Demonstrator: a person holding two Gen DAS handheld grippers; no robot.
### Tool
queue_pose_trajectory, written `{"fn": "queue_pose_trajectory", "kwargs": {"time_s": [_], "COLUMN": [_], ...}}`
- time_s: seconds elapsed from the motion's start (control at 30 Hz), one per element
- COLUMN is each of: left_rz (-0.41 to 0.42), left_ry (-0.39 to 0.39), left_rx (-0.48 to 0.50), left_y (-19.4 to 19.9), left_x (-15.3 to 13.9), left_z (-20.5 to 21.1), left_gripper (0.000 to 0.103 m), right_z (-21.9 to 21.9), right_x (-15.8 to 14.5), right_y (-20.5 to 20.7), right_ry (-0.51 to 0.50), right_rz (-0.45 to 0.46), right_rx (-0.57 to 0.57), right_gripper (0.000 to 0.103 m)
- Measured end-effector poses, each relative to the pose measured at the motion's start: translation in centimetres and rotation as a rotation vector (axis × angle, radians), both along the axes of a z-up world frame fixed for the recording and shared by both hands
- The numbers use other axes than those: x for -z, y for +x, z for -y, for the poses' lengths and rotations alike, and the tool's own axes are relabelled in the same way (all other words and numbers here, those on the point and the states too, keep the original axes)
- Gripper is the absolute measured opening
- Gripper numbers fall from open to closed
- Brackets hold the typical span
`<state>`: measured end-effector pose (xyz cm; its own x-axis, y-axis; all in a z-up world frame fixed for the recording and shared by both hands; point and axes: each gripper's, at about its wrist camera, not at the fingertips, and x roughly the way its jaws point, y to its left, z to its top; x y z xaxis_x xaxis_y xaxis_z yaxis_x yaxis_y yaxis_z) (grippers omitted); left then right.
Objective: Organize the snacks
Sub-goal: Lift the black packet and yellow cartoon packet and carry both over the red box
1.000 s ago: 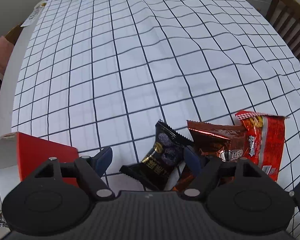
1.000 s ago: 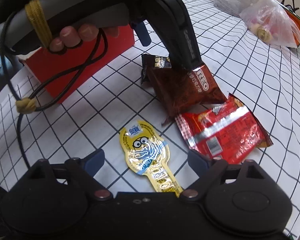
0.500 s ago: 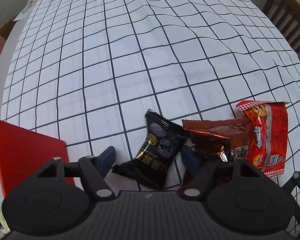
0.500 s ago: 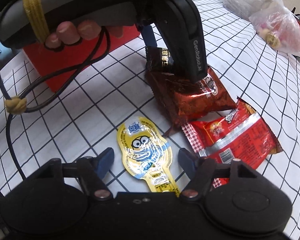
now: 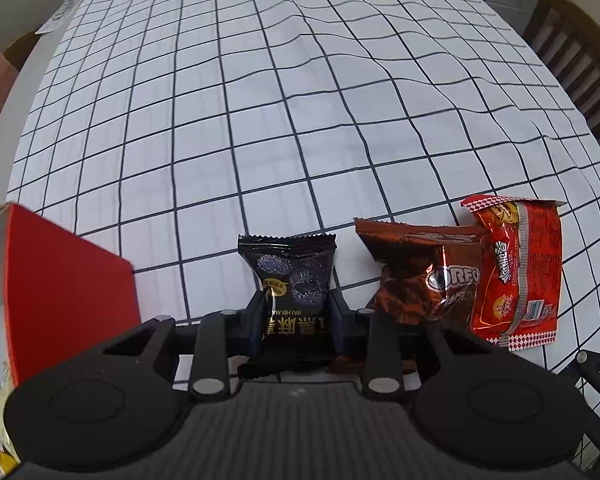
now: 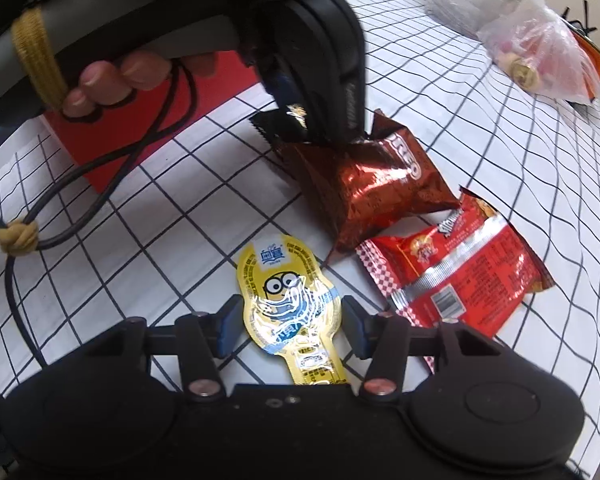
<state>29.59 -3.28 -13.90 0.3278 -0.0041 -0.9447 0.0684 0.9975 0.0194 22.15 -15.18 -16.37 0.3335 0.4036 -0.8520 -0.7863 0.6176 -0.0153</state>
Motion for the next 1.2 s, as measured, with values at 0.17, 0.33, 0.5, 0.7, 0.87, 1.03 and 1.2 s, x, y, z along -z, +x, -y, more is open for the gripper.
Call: {"fn": "queue_pose_trajectory", "kwargs": {"time_s": [0.17,0.33,0.5,0.7,0.87,1.03,1.2], "left_rz": [0.024,0.059,0.091,0.136,0.183,0.215,0.241], "left_ry": [-0.036,-0.068,-0.105,-0.145,-0.159,-0.17,-0.172], "left_rx": [-0.012,-0.014,-0.017,-0.005,-0.008,-0.019,-0.041], "left_y": [-1.3,-2.7,-4.3,-6.3,-8.2,-9.8,-11.1], "left_x": [-1.8,-3.9,-6.4,-8.4,-10.5,-12.0,-13.1], "left_z": [-1.1,-1.8,-2.5,-3.6,-5.2,-7.2,-9.8], "left_gripper": [0.031,0.031,0.031,0.031,0.031,0.031,0.031], "right_z": [0.9,1.9,2.1,1.9,0.8,-1.2,-3.8], "right_x": [-1.3,-3.1,-4.7,-7.1,-9.3,-10.9,-12.0], "right_y": [-0.5,-1.1,-2.1,-2.8,-3.1,-3.4,-3.8], "right_ry": [0.041,0.106,0.142,0.188,0.225,0.244,0.258], "right_rz": [-0.006,-0.013,-0.006,0.007,0.014,0.023,0.028], "right_rx": [0.066,0.126,0.182,0.239,0.263,0.264,0.265], "right_gripper": [0.05,0.051,0.05,0.05,0.051,0.051,0.051]}}
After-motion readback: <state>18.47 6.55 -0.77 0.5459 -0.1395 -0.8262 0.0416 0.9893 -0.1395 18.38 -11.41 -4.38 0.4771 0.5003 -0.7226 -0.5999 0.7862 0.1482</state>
